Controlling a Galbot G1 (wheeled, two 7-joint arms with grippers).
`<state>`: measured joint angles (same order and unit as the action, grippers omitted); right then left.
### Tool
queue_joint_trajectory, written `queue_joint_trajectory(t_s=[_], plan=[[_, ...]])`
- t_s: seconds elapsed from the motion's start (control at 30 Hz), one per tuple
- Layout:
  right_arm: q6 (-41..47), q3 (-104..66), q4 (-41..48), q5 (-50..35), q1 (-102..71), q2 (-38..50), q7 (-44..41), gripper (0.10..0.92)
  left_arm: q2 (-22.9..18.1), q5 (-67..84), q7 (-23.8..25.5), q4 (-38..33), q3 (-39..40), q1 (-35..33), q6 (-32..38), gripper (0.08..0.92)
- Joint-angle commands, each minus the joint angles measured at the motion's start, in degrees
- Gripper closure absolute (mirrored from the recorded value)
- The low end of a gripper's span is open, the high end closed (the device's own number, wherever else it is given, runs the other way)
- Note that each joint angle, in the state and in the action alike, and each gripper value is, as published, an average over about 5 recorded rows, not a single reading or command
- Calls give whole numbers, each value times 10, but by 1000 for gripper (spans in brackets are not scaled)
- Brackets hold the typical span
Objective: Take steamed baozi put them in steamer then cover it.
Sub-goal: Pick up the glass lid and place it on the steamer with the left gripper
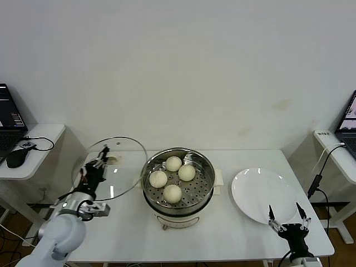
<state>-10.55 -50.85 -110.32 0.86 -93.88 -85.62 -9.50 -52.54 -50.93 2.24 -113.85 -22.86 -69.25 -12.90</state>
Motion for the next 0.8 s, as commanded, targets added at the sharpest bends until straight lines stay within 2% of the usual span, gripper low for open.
queue_joint_trajectory(t_s=[0.03, 0.3, 0.63, 0.8], plan=[[12, 16, 25, 87, 22, -13, 46, 203, 6, 27, 51, -42, 156, 91, -101, 870], [14, 34, 48, 107, 46, -14, 57, 203, -86, -94, 97, -32, 211, 145, -150, 870], [16, 49, 64, 123, 54, -14, 60, 203, -215, -257, 152, -4, 276, 149, -151, 870], [16, 50, 70, 130, 54, -14, 60, 202, -257, -295, 163, 15, 290, 150, -146, 870]])
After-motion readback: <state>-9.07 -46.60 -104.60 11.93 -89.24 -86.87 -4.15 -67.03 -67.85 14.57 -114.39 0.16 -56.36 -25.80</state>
